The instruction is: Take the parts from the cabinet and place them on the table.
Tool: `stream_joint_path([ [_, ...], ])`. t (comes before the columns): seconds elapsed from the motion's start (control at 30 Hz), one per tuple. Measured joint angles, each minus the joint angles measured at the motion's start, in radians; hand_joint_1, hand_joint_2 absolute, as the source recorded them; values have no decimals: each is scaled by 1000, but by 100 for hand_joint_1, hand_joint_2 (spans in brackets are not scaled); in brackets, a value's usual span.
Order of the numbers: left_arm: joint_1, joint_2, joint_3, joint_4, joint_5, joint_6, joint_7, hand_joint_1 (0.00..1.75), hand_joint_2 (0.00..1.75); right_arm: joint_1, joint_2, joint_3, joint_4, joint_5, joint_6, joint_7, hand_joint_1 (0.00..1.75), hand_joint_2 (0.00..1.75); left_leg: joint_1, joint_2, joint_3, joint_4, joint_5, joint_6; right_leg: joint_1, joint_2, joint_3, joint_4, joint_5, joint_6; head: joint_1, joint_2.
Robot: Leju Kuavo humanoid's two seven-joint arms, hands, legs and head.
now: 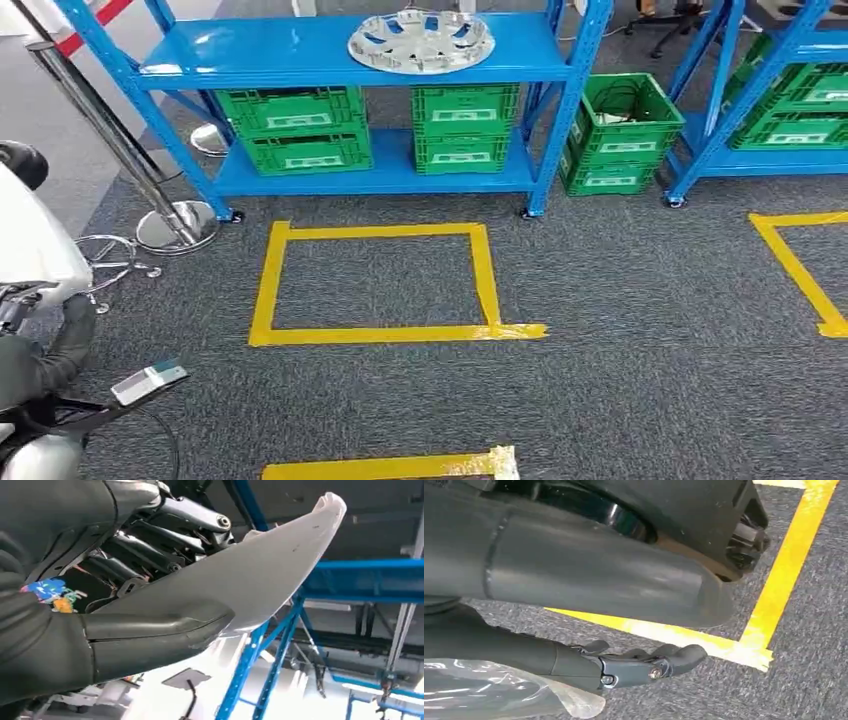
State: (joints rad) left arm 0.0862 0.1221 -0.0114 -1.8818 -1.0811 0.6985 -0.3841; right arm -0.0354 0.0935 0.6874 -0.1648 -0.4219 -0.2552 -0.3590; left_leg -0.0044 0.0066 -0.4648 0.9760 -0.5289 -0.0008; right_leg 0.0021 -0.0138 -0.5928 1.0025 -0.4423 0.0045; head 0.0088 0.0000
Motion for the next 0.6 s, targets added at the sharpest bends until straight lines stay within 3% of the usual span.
stream_joint_path([
  [0.03, 1, 2, 0, 0, 6, 0, -3, 175, 175, 1, 1, 0, 0, 0, 0, 2, 0, 0, -2, 0, -3, -3, 7, 7, -1, -1, 0, -4, 7, 7, 2, 0],
  [0.07, 1, 2, -2, 0, 12, 0, -3, 175, 175, 2, 1, 0, 0, 0, 0, 3, 0, 0, 8, 2, -5, -16, 23, 16, 0, 0, -5, 0, 6, 13, 1, 0],
  [0.1, -1, 2, -5, 1, 15, 0, -5, 175, 175, 2, 1, 0, 0, 0, 0, 5, 0, 0, 8, 5, -13, -18, 32, 22, -2, 7, -23, 20, -20, 18, 2, 0],
  [0.13, -2, 2, -7, 1, 17, 0, -6, 175, 175, 2, 1, 1, 0, 0, 0, 7, 0, 0, 8, 4, -22, -17, 41, 29, -3, 11, -44, 74, -67, 21, 6, 0],
  [0.2, 0, 2, -10, 4, 21, 0, -7, 175, 175, 2, 1, 1, 0, 0, 0, 8, 0, 0, 7, 5, -46, -15, 58, 30, -5, 12, -105, 239, -157, 28, 10, 0],
  [0.23, 0, 2, -13, 6, 21, 0, -7, 175, 175, 3, 1, 1, 0, 0, 0, 8, 0, 0, 7, 5, -57, -14, 66, 29, -5, 12, -121, 295, -178, 31, 10, 0],
  [0.27, 1, 2, -14, 8, 23, 0, -7, 175, 175, 4, 1, 1, 0, 0, 0, 9, 0, 0, 7, 5, -66, -13, 72, 27, -6, 12, -112, 299, -173, 34, 10, 0],
  [0.3, 1, 2, -15, 10, 23, 0, -7, 175, 175, 4, 1, 1, 0, 0, 0, 10, 0, 0, 7, 4, -72, -11, 77, 24, -7, 12, -80, 260, -149, 34, 10, 0],
  [0.37, 1, 3, -16, 12, 24, 0, -3, 175, 175, 3, 1, 1, 0, 0, 0, 8, 0, 0, 9, 4, -83, -2, 82, 17, -11, 11, 34, 83, -79, 33, 10, 0],
  [0.4, 1, 3, -16, 12, 24, 0, 1, 175, 175, 2, 1, 1, 0, 0, 0, 7, 0, 0, 8, 5, -88, 8, 82, 14, -13, 12, 80, 1, -75, 32, 10, 0],
  [0.43, 0, 5, -16, 12, 24, 0, 6, 175, 175, 1, 1, 1, 0, 0, 0, 5, 0, 0, 0, 5, -99, 20, 81, 7, -10, 15, 91, -15, -83, 26, 11, 0],
  [0.47, 1, 6, -16, 12, 25, 0, 10, 175, 175, 2, 1, 1, 0, 0, 0, 1, 0, 0, 2, 5, -103, 20, 87, 1, -10, 15, 85, -9, -78, 17, 8, 0],
  [0.53, 2, 11, -17, 12, 26, 0, 14, 175, 175, 7, 1, 1, 0, -3, 1, -2, 0, 0, 4, 5, -105, 19, 95, -9, -5, 15, 78, -3, -73, 8, 8, 0],
  [0.57, 2, 13, -18, 12, 26, 0, 16, 175, 175, 7, 1, 1, 0, -7, 3, -3, 0, 0, 5, 4, -107, 23, 95, -12, -11, 14, 76, -7, -66, -2, 8, 0],
  [0.6, 3, 16, -18, 12, 27, 0, 23, 175, 175, 6, 1, 1, 0, -11, 5, -4, 0, 0, 7, 2, -115, 38, 74, -19, -13, 12, 74, -7, -61, -9, 7, 0],
])
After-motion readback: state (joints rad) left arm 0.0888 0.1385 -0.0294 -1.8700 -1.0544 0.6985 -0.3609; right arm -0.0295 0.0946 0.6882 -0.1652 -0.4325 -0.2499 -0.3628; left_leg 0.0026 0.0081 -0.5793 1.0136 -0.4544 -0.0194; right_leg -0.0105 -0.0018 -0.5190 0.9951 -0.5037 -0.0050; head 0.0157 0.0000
